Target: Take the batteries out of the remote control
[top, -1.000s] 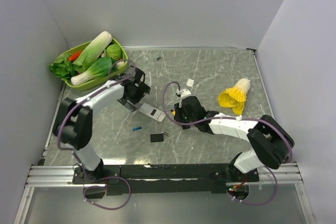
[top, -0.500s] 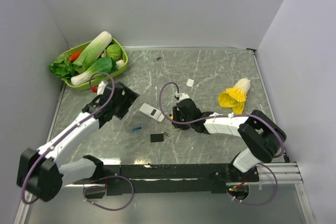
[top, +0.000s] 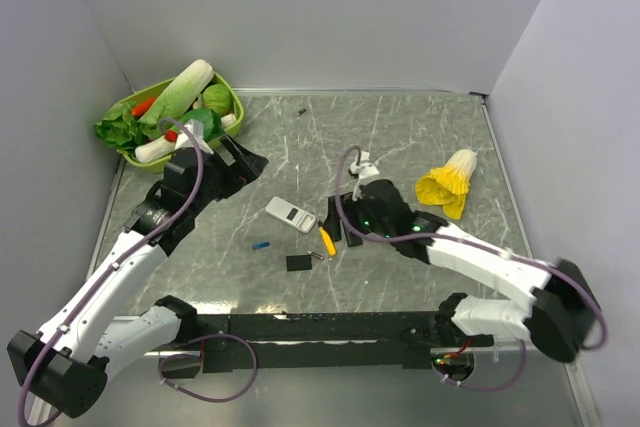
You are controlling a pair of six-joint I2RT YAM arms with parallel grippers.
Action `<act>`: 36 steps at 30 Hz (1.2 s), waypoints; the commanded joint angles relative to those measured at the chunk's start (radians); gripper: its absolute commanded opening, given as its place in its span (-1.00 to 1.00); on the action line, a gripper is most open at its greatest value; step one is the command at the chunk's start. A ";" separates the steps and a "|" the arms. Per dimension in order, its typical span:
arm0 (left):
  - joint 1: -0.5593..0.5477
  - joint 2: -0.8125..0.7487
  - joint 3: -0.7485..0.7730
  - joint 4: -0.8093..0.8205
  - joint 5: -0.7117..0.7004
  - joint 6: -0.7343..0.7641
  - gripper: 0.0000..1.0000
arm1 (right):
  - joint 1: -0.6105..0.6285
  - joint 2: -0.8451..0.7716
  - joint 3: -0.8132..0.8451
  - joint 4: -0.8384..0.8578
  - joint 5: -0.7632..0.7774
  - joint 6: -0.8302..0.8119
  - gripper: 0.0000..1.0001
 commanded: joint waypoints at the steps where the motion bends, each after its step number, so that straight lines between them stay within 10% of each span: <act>1: -0.001 -0.025 0.010 0.089 0.217 0.204 0.94 | 0.007 -0.269 0.019 -0.075 -0.045 -0.092 1.00; 19: -0.008 -0.335 -0.162 0.315 0.400 0.314 0.94 | 0.005 -0.774 -0.001 -0.326 0.170 -0.033 1.00; 36: -0.008 -0.407 -0.199 0.347 0.382 0.330 0.94 | 0.005 -0.847 0.016 -0.363 0.193 -0.032 1.00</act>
